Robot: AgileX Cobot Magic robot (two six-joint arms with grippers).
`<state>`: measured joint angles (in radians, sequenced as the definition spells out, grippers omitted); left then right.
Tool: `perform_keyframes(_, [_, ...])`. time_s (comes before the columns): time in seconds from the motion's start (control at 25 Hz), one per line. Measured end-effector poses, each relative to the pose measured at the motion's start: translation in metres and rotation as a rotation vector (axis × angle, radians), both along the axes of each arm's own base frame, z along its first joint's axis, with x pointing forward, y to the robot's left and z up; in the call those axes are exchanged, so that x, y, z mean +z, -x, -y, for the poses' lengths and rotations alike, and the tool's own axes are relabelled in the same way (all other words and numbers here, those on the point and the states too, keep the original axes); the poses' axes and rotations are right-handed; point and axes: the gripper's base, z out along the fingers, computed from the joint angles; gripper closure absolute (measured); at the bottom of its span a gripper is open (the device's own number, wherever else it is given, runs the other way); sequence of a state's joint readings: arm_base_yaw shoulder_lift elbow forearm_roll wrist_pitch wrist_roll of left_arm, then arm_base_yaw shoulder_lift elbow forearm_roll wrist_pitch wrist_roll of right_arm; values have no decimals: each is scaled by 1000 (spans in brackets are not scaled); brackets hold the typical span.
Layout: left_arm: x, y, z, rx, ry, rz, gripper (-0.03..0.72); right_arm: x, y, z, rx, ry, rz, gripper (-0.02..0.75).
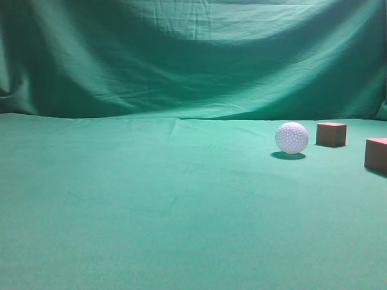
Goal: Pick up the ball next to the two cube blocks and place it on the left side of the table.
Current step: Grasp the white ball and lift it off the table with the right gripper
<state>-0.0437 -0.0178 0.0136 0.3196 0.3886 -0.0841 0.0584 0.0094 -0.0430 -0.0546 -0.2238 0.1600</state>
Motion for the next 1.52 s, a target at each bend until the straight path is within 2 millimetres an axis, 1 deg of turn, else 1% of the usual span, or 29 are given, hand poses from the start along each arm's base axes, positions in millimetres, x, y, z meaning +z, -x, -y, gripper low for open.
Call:
perform_keyframes(0.04, [0, 0, 0, 0, 0, 0, 688, 12, 0, 0, 9, -38, -50, 738])
perform_keyframes(0.08, [0, 0, 0, 0, 0, 0, 688, 19, -2, 1, 8, -61, -135, 738])
perform_keyframes(0.16, [0, 0, 0, 0, 0, 0, 688, 38, -7, 2, -7, -60, -307, 738])
perform_keyframes(0.24, [0, 0, 0, 0, 0, 0, 688, 48, -17, 2, -24, -24, -455, 738])
perform_keyframes(0.28, [0, 0, 0, 0, 0, 0, 688, 53, -25, 2, -31, -4, -541, 738])
perform_keyframes(0.44, [0, 0, 0, 0, 0, 0, 688, 58, -57, 0, -35, 28, -830, 738])
perform_keyframes(0.6, [0, 0, 0, 0, 0, 0, 688, 54, -90, -7, 11, 5, -1045, 738])
perform_keyframes(0.72, [0, 0, 0, 0, 0, 0, 688, 54, -114, -20, 114, 2, -1121, 738])
perform_keyframes(0.88, [0, 0, 0, 0, 0, 0, 688, 51, -145, -47, 319, 125, -1167, 738])
perform_keyframes(1.0, [0, 0, 0, 0, 0, 0, 688, 47, -167, -69, 420, 204, -1195, 738])
perform_keyframes(1.08, [0, 0, 0, 0, 0, 0, 688, 42, -181, -82, 468, 259, -1217, 738])
perform_keyframes(1.24, [0, 0, 0, 0, 0, 0, 688, 24, -211, -107, 556, 394, -1254, 738])
perform_keyframes(1.28, [0, 0, 0, 0, 0, 0, 688, 18, -218, -112, 573, 422, -1263, 689])
perform_keyframes(1.32, [0, 0, 0, 0, 0, 0, 688, 13, -226, -116, 587, 445, -1271, 689])
perform_keyframes(1.36, [0, 0, 0, 0, 0, 0, 688, 8, -232, -118, 597, 470, -1275, 608])
perform_keyframes(1.52, [0, 0, 0, 0, 0, 0, 688, -16, -254, -126, 627, 524, -1315, 363])
